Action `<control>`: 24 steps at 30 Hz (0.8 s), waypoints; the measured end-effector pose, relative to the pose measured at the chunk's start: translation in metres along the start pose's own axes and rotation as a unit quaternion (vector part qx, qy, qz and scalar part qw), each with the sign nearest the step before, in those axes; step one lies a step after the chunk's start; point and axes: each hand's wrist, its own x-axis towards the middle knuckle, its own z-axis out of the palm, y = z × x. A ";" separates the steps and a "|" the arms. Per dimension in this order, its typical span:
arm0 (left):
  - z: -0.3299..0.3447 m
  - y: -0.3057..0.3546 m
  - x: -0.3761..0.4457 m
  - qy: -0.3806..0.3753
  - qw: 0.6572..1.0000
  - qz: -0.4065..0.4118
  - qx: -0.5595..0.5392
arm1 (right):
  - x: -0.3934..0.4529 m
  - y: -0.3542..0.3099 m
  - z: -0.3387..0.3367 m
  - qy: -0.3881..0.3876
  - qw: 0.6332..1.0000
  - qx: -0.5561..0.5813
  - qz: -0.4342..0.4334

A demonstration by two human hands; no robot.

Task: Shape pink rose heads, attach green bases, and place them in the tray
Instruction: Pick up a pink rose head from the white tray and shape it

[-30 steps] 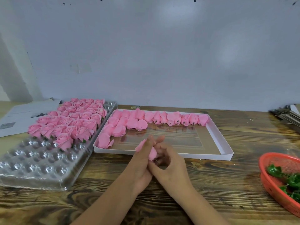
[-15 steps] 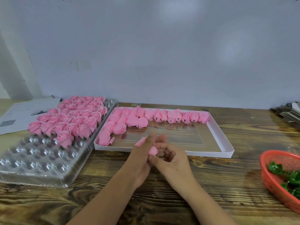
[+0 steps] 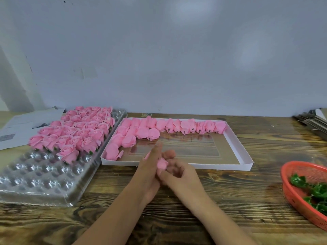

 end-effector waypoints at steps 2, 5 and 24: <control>0.002 -0.001 0.001 0.019 0.998 -0.017 -0.050 | -0.004 0.002 0.006 0.043 0.985 -0.142 -0.086; 0.002 -0.004 0.000 0.025 0.996 -0.034 -0.078 | -0.006 0.005 0.008 0.062 0.967 -0.193 -0.151; -0.015 0.017 -0.005 -0.070 0.974 0.116 0.182 | 0.006 -0.010 -0.020 0.051 0.990 0.128 -0.031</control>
